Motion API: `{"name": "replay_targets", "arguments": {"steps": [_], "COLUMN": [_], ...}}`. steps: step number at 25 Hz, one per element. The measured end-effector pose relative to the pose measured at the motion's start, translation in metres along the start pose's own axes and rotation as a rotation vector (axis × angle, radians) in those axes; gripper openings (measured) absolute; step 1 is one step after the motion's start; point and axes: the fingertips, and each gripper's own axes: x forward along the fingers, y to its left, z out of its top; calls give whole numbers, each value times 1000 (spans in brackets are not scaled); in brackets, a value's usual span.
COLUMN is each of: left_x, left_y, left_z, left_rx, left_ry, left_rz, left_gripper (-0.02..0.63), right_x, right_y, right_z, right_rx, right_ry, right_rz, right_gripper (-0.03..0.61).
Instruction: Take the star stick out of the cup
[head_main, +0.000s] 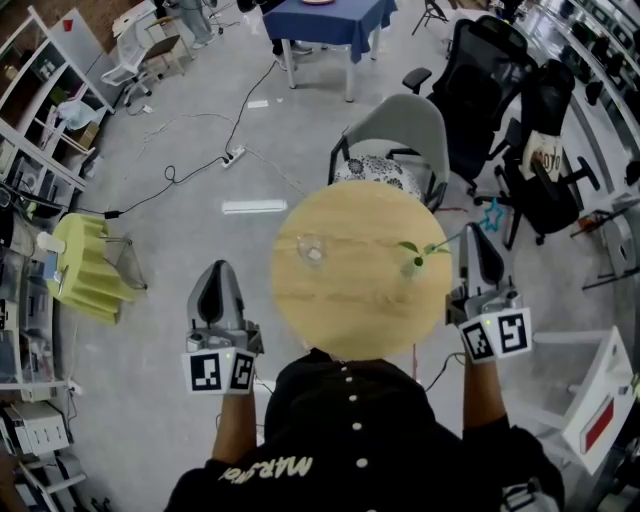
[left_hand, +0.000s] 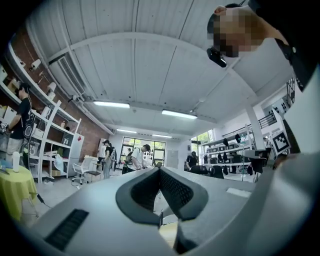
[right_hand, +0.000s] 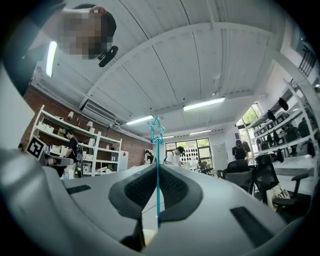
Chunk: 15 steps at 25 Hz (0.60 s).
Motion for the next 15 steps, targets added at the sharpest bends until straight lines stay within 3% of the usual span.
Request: {"name": "replay_targets", "arguments": {"steps": [15], "left_x": [7], "left_y": [-10], "left_z": [-2], "left_rx": [9], "left_ry": [-3], "left_rz": [-25], "left_gripper": [3], "right_x": [12], "right_y": [6], "right_z": [-8], "right_rx": [25], "right_ry": [1], "right_rz": [28], "right_gripper": [15]}}
